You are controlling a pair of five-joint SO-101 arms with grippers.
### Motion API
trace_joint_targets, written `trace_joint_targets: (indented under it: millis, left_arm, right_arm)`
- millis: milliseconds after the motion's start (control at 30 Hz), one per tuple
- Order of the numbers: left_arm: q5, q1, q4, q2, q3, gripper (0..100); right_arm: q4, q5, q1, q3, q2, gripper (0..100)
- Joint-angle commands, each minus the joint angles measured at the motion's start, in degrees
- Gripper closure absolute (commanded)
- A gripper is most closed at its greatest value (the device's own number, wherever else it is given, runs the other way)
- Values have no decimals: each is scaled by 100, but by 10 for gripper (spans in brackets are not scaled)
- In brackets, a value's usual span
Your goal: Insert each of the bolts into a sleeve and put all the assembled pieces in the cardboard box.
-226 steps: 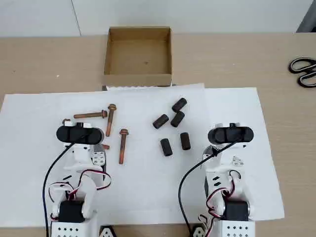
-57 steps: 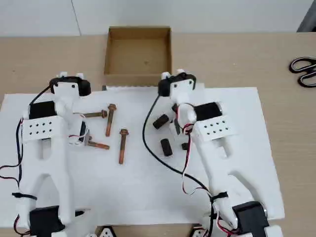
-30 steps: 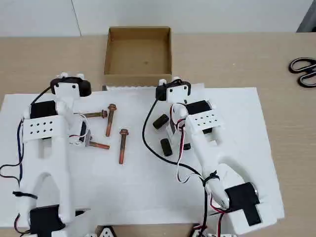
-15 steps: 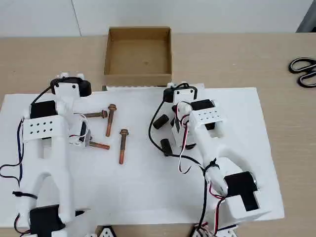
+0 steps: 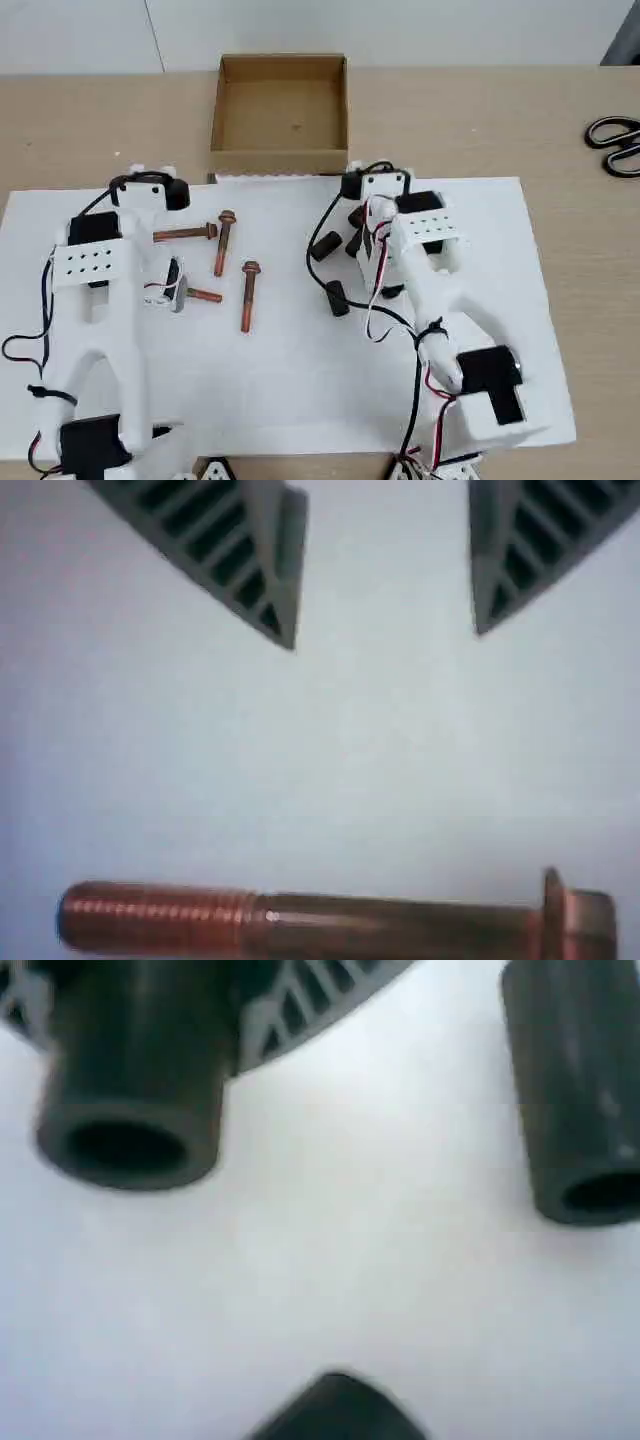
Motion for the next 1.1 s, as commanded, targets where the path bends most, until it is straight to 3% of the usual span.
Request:
trace_joint_targets:
  millis: [0, 233, 400, 600, 1067]
  left_arm:
    - [-35, 44, -79, -53, -66, 889]
    - [-114, 220, 290, 0, -1042, 958]
    - [70, 862, 404, 149, -1675, 957]
    - [563, 1442, 659, 1266, -2334, 919]
    - [1125, 1600, 642, 2549, -2923, 916]
  right_arm:
    - [295, 44, 48, -352, -716, 995]
    - [673, 185, 242, -343, -1218, 995]
    - [681, 185, 567, -334, -1253, 995]
    - [620, 167, 637, -185, -1253, 995]
    - [462, 149, 716, 141, -1262, 995]
